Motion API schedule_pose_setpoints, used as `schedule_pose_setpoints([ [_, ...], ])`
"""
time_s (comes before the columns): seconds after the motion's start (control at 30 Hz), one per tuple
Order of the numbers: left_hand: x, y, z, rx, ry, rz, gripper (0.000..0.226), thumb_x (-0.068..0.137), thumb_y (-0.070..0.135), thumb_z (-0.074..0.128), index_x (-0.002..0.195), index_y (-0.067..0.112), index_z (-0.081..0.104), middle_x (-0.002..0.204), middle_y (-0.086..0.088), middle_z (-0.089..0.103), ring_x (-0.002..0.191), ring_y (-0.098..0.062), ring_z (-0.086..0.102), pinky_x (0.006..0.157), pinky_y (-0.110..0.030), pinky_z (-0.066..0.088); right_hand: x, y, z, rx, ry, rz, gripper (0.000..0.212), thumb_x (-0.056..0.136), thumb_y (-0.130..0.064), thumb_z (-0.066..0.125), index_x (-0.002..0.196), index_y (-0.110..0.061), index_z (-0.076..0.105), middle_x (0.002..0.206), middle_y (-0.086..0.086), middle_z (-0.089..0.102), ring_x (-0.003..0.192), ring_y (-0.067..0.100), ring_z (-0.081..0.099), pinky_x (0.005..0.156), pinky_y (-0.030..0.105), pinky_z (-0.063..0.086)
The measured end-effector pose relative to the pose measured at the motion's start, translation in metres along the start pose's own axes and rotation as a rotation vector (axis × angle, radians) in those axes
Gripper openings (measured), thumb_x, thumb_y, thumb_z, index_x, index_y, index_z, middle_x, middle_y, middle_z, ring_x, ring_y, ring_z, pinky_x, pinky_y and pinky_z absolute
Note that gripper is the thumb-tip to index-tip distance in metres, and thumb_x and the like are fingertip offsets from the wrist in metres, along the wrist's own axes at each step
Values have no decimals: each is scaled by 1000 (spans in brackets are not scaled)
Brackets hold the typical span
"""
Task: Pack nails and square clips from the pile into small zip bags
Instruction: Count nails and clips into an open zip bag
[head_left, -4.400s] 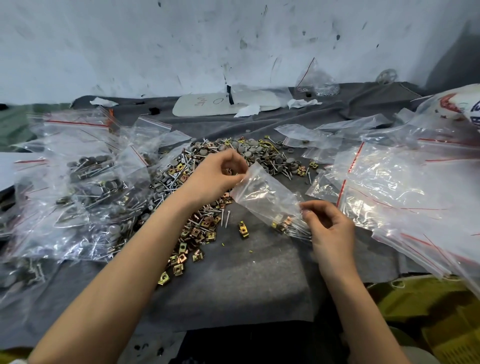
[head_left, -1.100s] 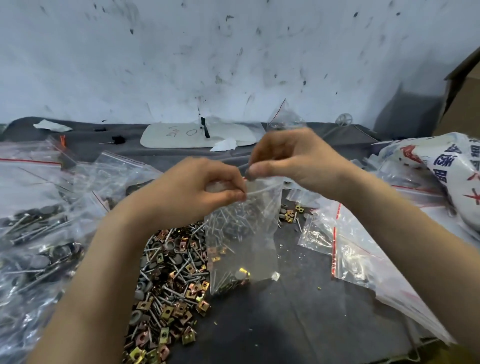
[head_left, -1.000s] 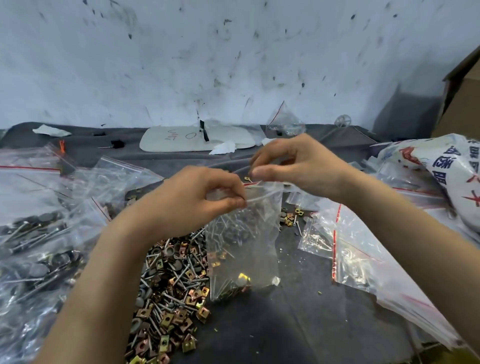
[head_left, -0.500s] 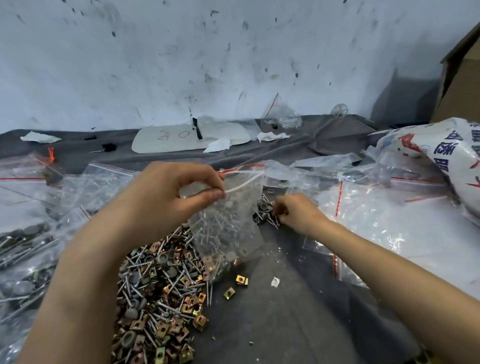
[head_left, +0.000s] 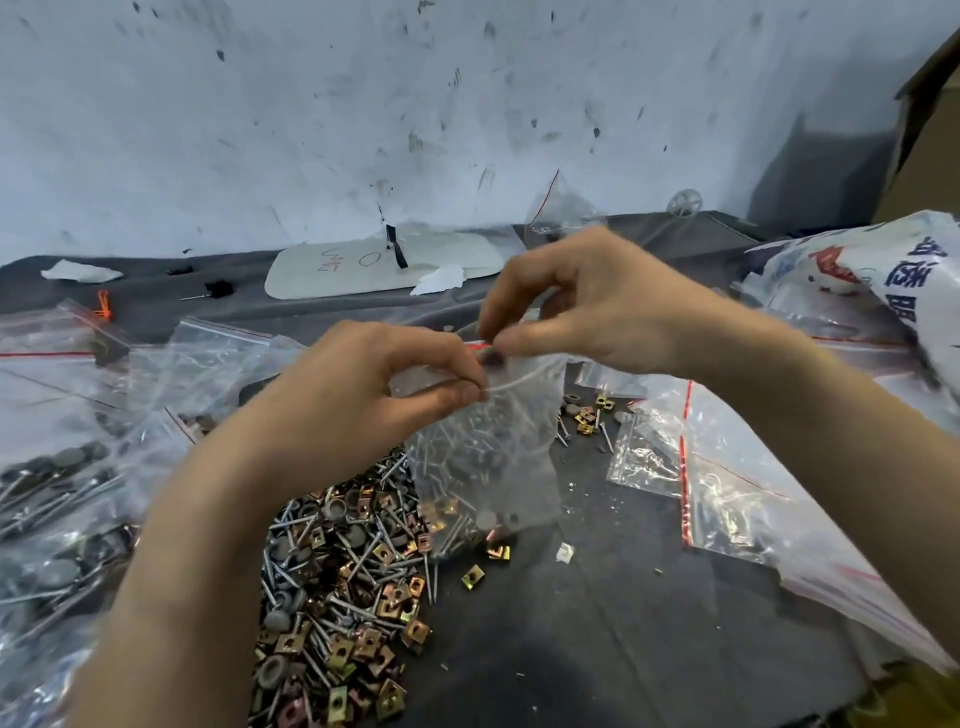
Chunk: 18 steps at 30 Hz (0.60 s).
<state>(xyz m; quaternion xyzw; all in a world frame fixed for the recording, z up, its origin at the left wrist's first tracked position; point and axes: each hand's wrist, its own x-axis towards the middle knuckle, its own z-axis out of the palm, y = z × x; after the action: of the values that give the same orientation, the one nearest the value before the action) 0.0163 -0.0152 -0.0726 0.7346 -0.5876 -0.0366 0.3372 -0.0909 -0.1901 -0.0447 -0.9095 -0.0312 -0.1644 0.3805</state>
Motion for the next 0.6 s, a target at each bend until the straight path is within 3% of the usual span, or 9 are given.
schedule_pose_setpoints([
  [0.07,-1,-1,0,4,4,0,24,78,53,56,94,40,67,100,25,69,100,6,61,93,-40,49,-1,8,-4,7,36,1,13,82,-8,72,95,-9,72,88,2,73,78,1,65,73,13,49],
  [0.13,-1,-1,-1,9,9,3,25,78,54,54,94,40,67,100,26,69,101,8,60,94,-39,49,0,29,-9,124,240,39,13,85,-5,68,97,-9,71,92,4,73,82,3,66,79,17,51],
  [0.2,-1,0,-3,14,11,1,26,77,55,53,93,40,66,99,25,69,99,5,62,91,-41,50,5,66,-6,-6,356,212,16,87,-2,63,98,-10,70,95,5,72,77,0,63,81,18,50],
  [0.27,-2,1,-4,10,15,-8,28,76,56,51,89,40,69,100,25,69,98,5,62,91,-41,50,4,110,13,-239,239,473,17,89,-5,61,103,-12,69,103,6,70,84,7,62,82,25,49],
  [0.33,-1,2,-3,15,23,-15,23,78,51,54,87,38,70,100,26,69,98,6,61,92,-40,50,-5,149,37,-366,111,599,19,89,-6,62,106,-10,69,109,8,69,96,19,63,82,25,45],
  [0.47,0,-2,-1,66,58,-30,10,86,32,63,88,36,72,87,23,70,86,3,62,82,-38,50,-16,179,57,-493,125,556,12,83,-4,64,93,-10,70,105,10,63,99,27,60,79,29,43],
  [0.6,0,-1,-1,84,51,-59,11,87,32,62,89,38,71,83,26,69,85,5,62,83,-33,50,-12,187,60,-529,194,549,17,86,-7,64,103,-9,63,110,12,58,101,29,56,78,28,39],
])
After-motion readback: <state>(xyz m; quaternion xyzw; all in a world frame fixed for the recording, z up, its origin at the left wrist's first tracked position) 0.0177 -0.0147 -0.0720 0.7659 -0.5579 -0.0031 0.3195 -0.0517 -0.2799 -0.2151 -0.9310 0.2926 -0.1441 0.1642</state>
